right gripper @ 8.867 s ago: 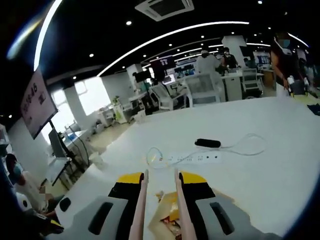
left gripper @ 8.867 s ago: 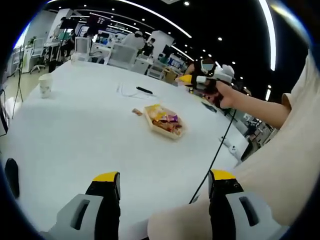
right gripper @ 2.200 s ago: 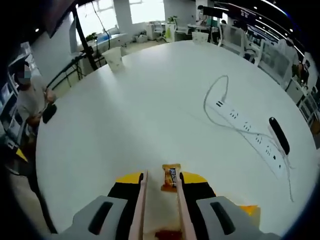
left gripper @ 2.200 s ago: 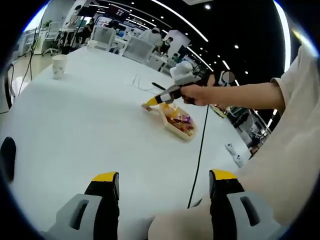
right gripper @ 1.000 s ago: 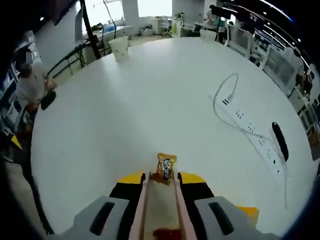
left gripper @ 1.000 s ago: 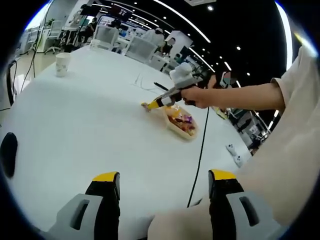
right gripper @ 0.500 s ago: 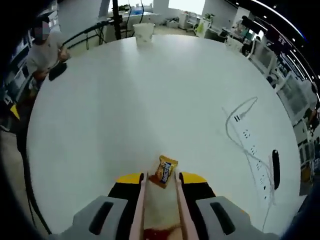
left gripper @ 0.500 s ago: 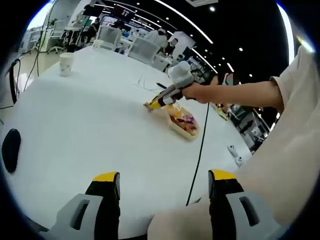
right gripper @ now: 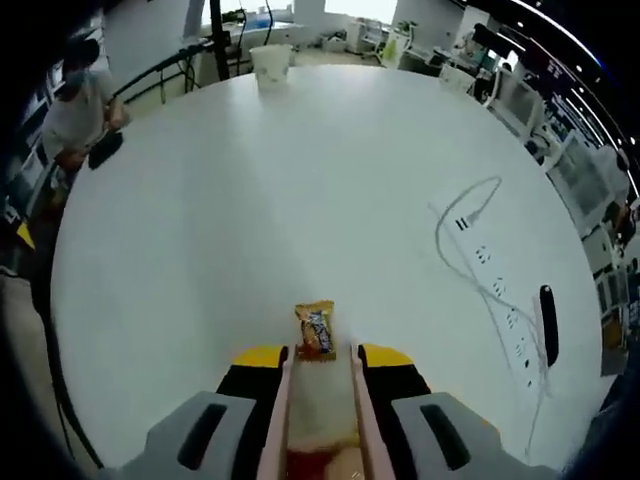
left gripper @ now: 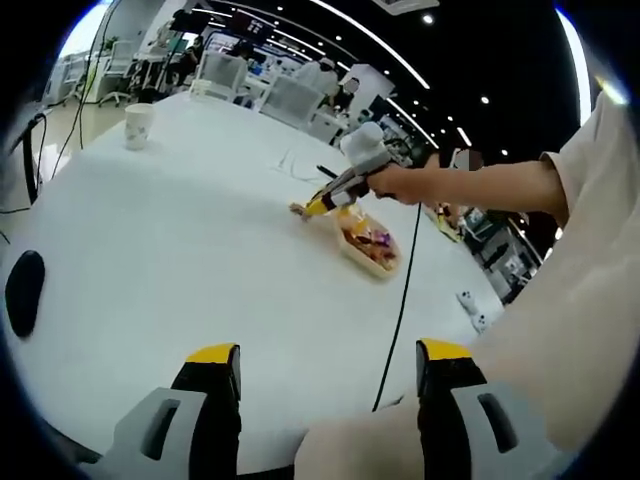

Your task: Place the target food into the container with the food tongs after gripping and lifting it, then release it inside without dropping or visibly crushing the food.

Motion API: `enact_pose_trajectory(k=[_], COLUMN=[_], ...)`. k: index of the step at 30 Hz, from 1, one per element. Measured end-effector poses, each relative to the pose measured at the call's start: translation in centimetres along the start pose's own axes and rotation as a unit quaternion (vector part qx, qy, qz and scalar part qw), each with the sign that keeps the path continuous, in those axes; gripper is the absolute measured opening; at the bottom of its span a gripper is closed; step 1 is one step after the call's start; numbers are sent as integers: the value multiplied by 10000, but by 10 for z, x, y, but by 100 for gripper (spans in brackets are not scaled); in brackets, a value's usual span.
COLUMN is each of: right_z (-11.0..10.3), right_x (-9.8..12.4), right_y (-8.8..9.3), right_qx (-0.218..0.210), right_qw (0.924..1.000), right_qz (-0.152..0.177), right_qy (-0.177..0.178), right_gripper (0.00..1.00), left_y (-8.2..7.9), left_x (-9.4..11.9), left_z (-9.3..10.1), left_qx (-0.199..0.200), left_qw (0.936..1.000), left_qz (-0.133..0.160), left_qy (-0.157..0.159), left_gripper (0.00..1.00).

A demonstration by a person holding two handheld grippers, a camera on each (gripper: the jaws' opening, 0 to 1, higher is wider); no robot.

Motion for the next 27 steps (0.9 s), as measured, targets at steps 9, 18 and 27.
enact_pose_trajectory(k=[9, 18, 27], right_z=[5, 13, 13], right_x=[0, 8, 11], right_y=[1, 3, -3], right_qx=[-164, -486, -2128], right_qw=[9999, 9986, 9728], right_qz=[20, 140, 882], right_qy=[9, 140, 226], right_gripper=[28, 28, 28], left_y=[2, 2, -1], left_x=[1, 0, -5], left_z=[-2, -1, 0], left_qx=[12, 10, -13], left_qw=[10000, 10000, 10000], left_qz=[-19, -38, -20], left_qy=[-8, 16, 66], left_gripper=[71, 71, 71])
Point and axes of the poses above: the point that each gripper's makers call its tool centre point, and the gripper's own axes: x roughly backward along the fingers, z roughly to its right, y roughly out of its underside, the point moved 4 cm from there along x, roughly backward along the fingers, and after that the axes turned 1 degree about y, right-handed, at the moved point
